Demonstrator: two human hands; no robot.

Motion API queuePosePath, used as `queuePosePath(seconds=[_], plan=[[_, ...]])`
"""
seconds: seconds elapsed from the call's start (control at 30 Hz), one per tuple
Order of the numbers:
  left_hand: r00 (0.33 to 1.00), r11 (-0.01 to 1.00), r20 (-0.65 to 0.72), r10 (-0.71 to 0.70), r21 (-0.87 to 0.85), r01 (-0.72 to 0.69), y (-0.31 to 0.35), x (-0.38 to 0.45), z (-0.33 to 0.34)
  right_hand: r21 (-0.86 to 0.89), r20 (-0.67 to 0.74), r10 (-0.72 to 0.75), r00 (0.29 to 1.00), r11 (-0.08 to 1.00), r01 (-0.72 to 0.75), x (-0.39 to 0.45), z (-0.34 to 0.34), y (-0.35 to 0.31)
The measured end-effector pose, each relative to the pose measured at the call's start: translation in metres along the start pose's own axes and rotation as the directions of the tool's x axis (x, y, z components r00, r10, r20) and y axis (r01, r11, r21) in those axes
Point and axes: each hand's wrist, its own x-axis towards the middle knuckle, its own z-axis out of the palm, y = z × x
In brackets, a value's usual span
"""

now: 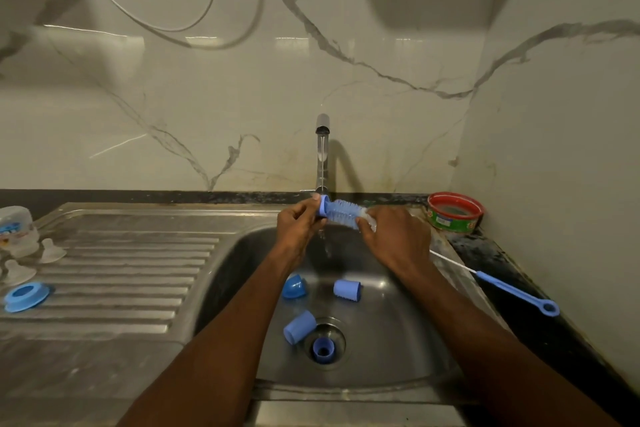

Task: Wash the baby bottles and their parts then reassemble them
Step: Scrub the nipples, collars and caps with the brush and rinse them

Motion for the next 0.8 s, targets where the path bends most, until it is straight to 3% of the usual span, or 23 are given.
queuePosePath(seconds=[0.1,0.17,0.3,0.4,0.5,0.57,0.67,0.8], plan=[[0.998,0.999,-0.054,0.034,0.010,-0.034,-0.002,0.001,-0.003,0.015,0.092,-0.073,0.993,0.997,0.072,0.005,-0.004,-0.003],[0.999,1.000,-0.044,-0.015,0.022,0.016,-0.004,0.001,-0.004,-0.007,0.077,-0.102,0.992,0.995,0.103,0.008,-0.010,-0.005],[0.997,0.997,0.020,-0.074,-0.020,0.075,-0.005,0.001,0.000,-0.006,-0.017,0.027,0.999,1.000,-0.027,0.004,-0.006,-0.002],[1.000,1.000,-0.016,0.002,0.030,-0.001,-0.003,0.002,0.002,-0.002,0.095,0.037,0.995,0.999,-0.037,0.001,-0.002,-0.003],[0.999,0.999,-0.043,0.002,0.038,-0.001,-0.005,0.004,-0.002,0.044,0.157,-0.049,0.986,0.998,0.043,0.005,-0.009,-0.006],[0.997,0.997,-0.003,-0.077,-0.020,0.077,-0.006,0.004,-0.002,0.019,0.099,-0.068,0.993,0.998,0.066,0.007,-0.011,-0.008],[0.987,0.985,0.058,-0.150,-0.072,0.154,-0.007,0.003,0.003,0.023,0.030,0.016,0.999,1.000,-0.017,0.003,-0.010,-0.004],[0.988,0.982,-0.012,-0.152,0.111,0.152,-0.015,0.003,0.005,-0.051,0.048,0.034,0.998,0.998,-0.032,-0.006,-0.015,0.001]])
